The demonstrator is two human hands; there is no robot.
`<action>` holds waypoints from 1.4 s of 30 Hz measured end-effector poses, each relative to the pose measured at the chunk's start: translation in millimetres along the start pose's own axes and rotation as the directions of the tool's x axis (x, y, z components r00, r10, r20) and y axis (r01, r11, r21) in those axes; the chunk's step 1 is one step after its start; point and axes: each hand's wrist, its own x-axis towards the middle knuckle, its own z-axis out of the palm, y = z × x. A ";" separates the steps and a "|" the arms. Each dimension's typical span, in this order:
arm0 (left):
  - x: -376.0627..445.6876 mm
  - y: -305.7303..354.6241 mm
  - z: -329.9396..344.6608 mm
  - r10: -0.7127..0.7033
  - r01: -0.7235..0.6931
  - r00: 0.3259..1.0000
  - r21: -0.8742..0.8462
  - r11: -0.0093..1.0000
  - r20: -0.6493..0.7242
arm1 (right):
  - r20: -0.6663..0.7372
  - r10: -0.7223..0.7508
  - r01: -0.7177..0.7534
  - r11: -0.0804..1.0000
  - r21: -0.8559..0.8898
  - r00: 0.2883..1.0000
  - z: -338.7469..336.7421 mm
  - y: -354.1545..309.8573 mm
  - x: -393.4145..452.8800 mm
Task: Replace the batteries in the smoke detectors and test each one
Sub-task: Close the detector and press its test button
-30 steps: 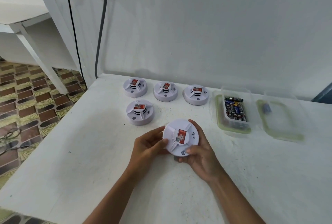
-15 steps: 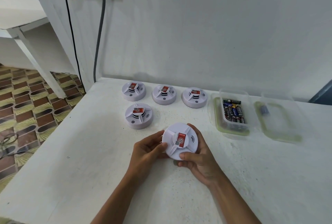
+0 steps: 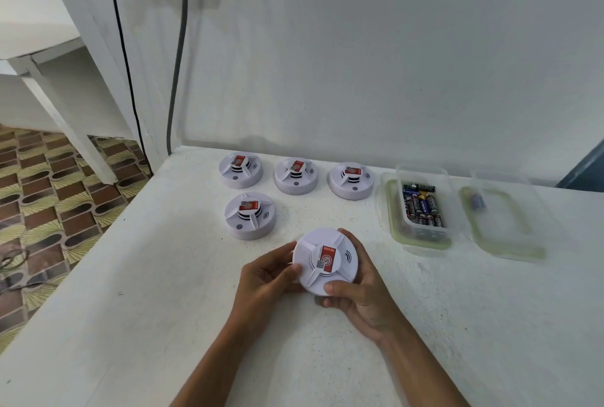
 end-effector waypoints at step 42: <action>-0.6 -0.9 -0.6 0.015 -0.015 1.000 -0.022 1.000 -0.004 | 0.036 0.007 -0.010 0.997 0.078 0.999 1.3 -4.5 -1.5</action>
